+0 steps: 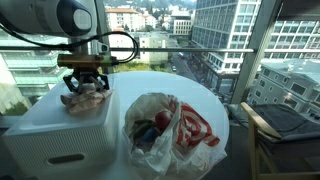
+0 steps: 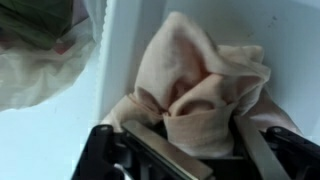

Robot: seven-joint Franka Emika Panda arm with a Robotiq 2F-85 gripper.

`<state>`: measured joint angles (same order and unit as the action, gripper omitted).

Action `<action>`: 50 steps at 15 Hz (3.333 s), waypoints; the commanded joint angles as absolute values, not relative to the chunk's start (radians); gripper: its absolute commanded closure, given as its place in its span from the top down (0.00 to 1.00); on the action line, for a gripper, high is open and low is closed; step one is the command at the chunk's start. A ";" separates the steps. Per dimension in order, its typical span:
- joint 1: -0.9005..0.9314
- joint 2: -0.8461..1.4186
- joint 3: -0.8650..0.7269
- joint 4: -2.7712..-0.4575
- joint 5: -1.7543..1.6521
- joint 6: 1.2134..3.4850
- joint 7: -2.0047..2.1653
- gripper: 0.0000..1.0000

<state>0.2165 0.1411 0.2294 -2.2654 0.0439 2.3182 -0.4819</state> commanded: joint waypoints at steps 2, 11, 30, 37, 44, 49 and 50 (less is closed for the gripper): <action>0.211 0.151 0.239 -2.248 0.035 2.320 -0.445 0.08; 0.187 0.069 0.211 -2.235 0.020 2.372 -0.357 0.00; 0.041 -0.111 0.066 -2.429 -0.198 2.463 0.054 0.00; 0.001 -0.025 0.051 -2.520 -0.431 2.569 0.187 0.00; 0.017 0.159 -0.028 -2.427 -0.961 2.794 0.509 0.00; 0.001 0.315 -0.062 -2.349 -1.162 2.890 0.707 0.00; 0.001 0.342 -0.068 -2.332 -1.184 2.920 0.728 0.01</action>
